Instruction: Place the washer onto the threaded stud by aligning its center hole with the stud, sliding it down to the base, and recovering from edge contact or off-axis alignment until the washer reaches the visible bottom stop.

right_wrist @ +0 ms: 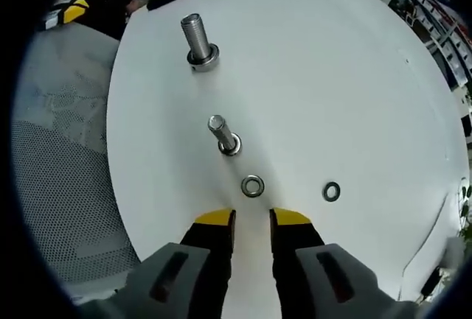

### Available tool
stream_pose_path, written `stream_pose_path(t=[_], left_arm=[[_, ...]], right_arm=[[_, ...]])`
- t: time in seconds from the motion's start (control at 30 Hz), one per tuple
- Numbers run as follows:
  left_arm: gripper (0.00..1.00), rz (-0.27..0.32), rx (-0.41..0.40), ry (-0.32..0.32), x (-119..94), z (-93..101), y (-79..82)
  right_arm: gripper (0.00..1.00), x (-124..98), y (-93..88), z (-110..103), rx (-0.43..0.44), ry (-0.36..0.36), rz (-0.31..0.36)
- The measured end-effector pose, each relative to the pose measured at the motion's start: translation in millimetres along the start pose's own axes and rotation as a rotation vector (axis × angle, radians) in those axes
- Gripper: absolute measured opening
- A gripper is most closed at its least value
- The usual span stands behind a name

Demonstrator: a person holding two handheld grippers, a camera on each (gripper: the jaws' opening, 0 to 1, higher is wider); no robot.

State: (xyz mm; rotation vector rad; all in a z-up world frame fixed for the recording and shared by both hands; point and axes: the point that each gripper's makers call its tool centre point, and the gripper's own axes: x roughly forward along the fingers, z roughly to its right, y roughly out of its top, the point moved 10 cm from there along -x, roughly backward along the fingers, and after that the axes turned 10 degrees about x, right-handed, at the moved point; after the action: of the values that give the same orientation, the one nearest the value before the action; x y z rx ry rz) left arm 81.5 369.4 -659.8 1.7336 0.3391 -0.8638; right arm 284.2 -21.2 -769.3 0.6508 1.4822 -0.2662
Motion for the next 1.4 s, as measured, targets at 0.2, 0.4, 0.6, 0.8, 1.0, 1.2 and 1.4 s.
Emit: stream_pose_path(t=[0.2, 0.4, 0.6, 0.8, 1.0, 1.2, 1.4], left_arm=[[0.01, 0.005, -0.002, 0.003, 0, -0.1, 0.4], [0.01, 0.001, -0.003, 0.004, 0, -0.1, 0.0], [0.01, 0.004, -0.006, 0.007, 0, -0.5, 0.3], [0.01, 0.005, -0.007, 0.007, 0, -0.8, 0.1], [0.01, 0.004, -0.006, 0.007, 0, -0.9, 0.2], [0.01, -0.002, -0.005, 0.006, 0, -0.6, 0.0], [0.01, -0.005, -0.006, 0.007, 0, -0.8, -0.3]], right_arm=[[0.23, 2, 6.5, -3, 0.018, 0.026, 0.037], [0.23, 6, 15.6, -1, 0.006, 0.007, 0.049], [0.17, 8, 18.6, -3, -0.053, 0.008, 0.045], [0.04, 11, 20.4, -3, -0.077, -0.031, 0.049], [0.21, 10, 25.0, 0, -0.060, -0.007, 0.039], [0.25, 12, 38.7, 0, -0.142, 0.021, 0.064], [0.23, 16, 49.3, 2, -0.181, 0.057, 0.027]])
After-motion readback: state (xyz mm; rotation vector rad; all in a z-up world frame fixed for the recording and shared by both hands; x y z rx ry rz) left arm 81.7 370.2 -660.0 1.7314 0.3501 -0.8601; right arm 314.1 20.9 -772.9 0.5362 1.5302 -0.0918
